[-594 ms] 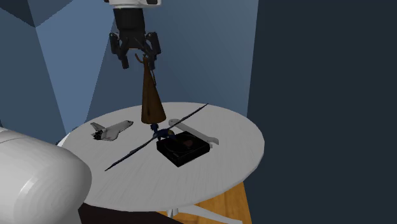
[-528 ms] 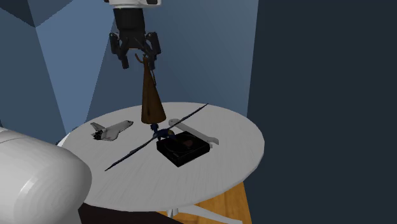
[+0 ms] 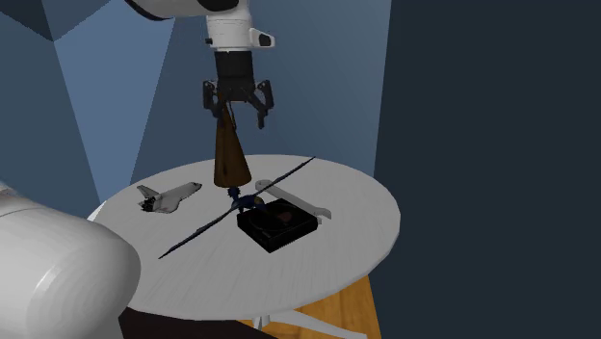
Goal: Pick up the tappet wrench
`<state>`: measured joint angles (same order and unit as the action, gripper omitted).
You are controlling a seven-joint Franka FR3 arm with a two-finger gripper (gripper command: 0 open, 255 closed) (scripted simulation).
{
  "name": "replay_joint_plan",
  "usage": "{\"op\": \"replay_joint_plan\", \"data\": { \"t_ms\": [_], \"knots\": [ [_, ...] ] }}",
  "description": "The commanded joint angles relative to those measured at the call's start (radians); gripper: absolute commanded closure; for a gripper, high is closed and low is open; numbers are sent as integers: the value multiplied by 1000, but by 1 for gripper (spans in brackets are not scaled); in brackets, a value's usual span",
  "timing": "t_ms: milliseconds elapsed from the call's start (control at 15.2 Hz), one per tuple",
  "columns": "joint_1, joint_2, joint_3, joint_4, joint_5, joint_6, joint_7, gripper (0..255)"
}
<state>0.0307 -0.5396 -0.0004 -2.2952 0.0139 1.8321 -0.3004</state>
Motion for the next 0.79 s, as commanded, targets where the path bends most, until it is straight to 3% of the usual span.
{"op": "replay_joint_plan", "data": {
  "t_ms": [0, 726],
  "knots": [
    [9, 81, -13, 29, -12, 38, -61, 0],
    [39, 509, -44, 228, -59, 192, -363, 0]
  ]
}}
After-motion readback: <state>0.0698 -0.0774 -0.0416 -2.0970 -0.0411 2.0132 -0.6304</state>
